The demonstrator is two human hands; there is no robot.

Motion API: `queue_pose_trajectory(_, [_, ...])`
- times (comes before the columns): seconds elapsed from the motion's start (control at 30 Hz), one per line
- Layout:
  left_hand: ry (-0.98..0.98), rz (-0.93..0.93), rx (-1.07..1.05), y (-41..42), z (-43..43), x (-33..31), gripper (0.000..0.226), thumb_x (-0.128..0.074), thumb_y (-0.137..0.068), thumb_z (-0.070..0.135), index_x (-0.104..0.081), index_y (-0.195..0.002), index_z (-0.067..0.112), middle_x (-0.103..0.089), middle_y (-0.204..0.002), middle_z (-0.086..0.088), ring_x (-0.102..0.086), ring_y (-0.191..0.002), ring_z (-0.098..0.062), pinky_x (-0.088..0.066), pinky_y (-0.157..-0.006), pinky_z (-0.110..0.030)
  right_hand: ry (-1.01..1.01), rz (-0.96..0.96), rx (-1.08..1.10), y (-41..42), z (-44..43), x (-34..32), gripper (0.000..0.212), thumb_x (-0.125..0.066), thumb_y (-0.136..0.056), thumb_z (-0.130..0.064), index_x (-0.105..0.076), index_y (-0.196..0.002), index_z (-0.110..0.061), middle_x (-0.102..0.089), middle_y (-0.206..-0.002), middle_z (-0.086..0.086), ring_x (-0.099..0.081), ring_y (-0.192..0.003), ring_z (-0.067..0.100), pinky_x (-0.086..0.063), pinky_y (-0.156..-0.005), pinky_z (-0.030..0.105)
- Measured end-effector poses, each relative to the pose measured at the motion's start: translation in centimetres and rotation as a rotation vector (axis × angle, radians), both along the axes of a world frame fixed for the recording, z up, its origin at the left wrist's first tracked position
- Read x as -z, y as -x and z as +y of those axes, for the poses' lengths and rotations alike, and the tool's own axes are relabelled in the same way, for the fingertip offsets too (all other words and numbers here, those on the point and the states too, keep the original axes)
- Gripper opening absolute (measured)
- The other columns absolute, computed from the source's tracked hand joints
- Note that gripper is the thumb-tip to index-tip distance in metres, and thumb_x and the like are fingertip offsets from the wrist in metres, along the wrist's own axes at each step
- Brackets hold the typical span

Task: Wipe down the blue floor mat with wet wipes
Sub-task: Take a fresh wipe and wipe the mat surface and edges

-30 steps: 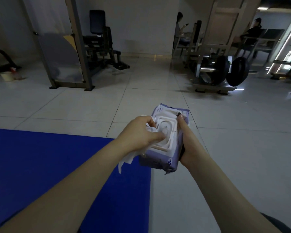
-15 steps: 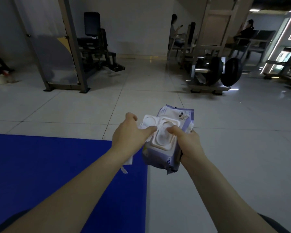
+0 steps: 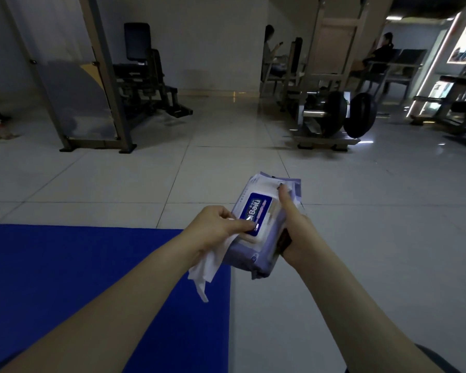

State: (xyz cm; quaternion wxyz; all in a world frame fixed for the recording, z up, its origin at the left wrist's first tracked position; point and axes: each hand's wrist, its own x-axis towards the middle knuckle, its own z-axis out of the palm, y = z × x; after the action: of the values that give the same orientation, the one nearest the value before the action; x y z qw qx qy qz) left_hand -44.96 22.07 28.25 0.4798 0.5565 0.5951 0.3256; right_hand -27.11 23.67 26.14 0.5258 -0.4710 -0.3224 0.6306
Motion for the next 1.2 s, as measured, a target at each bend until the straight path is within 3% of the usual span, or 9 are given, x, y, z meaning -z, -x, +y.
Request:
queue_pose_trajectory(0.13, [-0.025, 0.098, -0.031, 0.0, 0.2, 0.3, 0.041, -0.085, -0.078, 0.039, -0.062, -0.1, 0.013, -0.071, -0.098, -0.004, -0.069, -0.085, -0.015, -0.051, -0.067, -0.025, -0.089, -0.061, -0.056, 0.5, -0.7, 0.3, 0.049, -0.081, -0.083, -0.018, -0.063, -0.127, -0.007, -0.076, -0.106, 0.016, -0.074, -0.097, 0.034, -0.059, -0.087, 0.054])
queue_pose_trajectory(0.23, [-0.052, 0.205, -0.107, 0.0, 0.2, 0.2, 0.066, -0.085, -0.07, 0.056, -0.053, -0.111, 0.015, -0.062, -0.1, 0.003, -0.062, -0.089, -0.012, -0.046, -0.066, -0.026, -0.1, -0.097, 0.017, 0.4, -0.7, 0.2, 0.045, -0.081, -0.077, 0.0, -0.067, -0.118, -0.008, -0.077, -0.099, 0.014, -0.075, -0.09, 0.034, -0.061, -0.081, 0.055])
queue_pose_trajectory(0.33, [0.027, 0.203, -0.104, 0.3, 0.5, -0.1, 0.101, -0.077, -0.052, 0.079, -0.057, -0.121, 0.008, -0.066, -0.106, -0.002, -0.064, -0.093, -0.017, -0.046, -0.066, -0.027, -0.137, -0.069, 0.047, 0.0, -0.5, -0.7, 0.048, -0.082, -0.075, 0.0, -0.066, -0.119, -0.008, -0.077, -0.1, 0.014, -0.075, -0.09, 0.035, -0.06, -0.082, 0.058])
queue_pose_trajectory(0.47, [0.006, 0.016, -0.007, -0.5, 0.1, -1.9, 0.061, -0.08, -0.067, 0.063, -0.073, -0.106, 0.016, -0.077, -0.085, 0.0, -0.074, -0.077, -0.014, -0.054, -0.064, -0.023, -0.219, -0.04, 0.055, -1.1, -1.1, -2.6, 0.053, -0.081, -0.078, -0.001, -0.062, -0.127, -0.01, -0.076, -0.106, 0.014, -0.074, -0.096, 0.035, -0.059, -0.085, 0.057])
queue_pose_trajectory(0.7, [-0.247, 0.003, 0.054, -8.5, -1.4, -7.4, 0.088, -0.079, -0.043, 0.077, -0.072, -0.109, 0.02, -0.077, -0.09, 0.001, -0.074, -0.083, -0.016, -0.062, -0.078, -0.036, -0.373, -0.056, 0.14, -8.0, -4.7, -7.7, 0.058, -0.077, -0.083, -0.012, -0.054, -0.136, -0.018, -0.075, -0.111, 0.01, -0.073, -0.102, 0.028, -0.062, -0.078, 0.044])
queue_pose_trajectory(0.87, [-0.303, 0.106, 0.11, -17.8, -3.0, -9.1, 0.066, -0.085, -0.062, 0.067, -0.067, -0.105, 0.02, -0.072, -0.091, 0.002, -0.07, -0.081, -0.016, -0.059, -0.071, -0.034, -0.357, -0.123, 0.291, -16.3, -8.7, -8.5, 0.06, -0.082, -0.077, -0.021, -0.057, -0.132, -0.023, -0.075, -0.112, 0.009, -0.073, -0.101, 0.029, -0.06, -0.084, 0.05])
queue_pose_trajectory(1.07, [-0.019, 0.031, 0.378, -28.5, -7.5, -6.7, 0.07, -0.086, -0.067, 0.062, -0.068, -0.116, 0.015, -0.072, -0.099, -0.004, -0.068, -0.09, -0.021, -0.055, -0.076, -0.036, -0.192, -0.248, 0.608, -26.2, -15.5, -5.5, 0.048, -0.085, -0.077, -0.017, -0.065, -0.121, -0.018, -0.078, -0.101, 0.007, -0.076, -0.089, 0.027, -0.061, -0.068, 0.039])
queue_pose_trajectory(1.13, [0.09, 0.007, 0.492, -31.4, -9.1, -5.0, 0.05, -0.085, -0.076, 0.05, -0.067, -0.108, 0.015, -0.07, -0.094, -0.003, -0.066, -0.086, -0.017, -0.052, -0.069, -0.031, -0.11, -0.292, 0.668, -29.4, -18.1, -3.9, 0.044, -0.086, -0.076, -0.017, -0.067, -0.116, -0.015, -0.078, -0.097, 0.008, -0.076, -0.086, 0.028, -0.06, -0.064, 0.037])
queue_pose_trajectory(1.2, [0.167, 0.033, 0.53, -33.5, -10.2, -3.0, 0.034, -0.078, -0.086, 0.033, -0.068, -0.11, 0.012, -0.069, -0.097, -0.007, -0.064, -0.086, -0.019, -0.054, -0.074, -0.033, -0.014, -0.34, 0.685, -31.8, -20.1, -1.8, 0.043, -0.087, -0.075, -0.017, -0.068, -0.113, -0.013, -0.078, -0.092, 0.008, -0.076, -0.081, 0.027, -0.06, -0.06, 0.035])
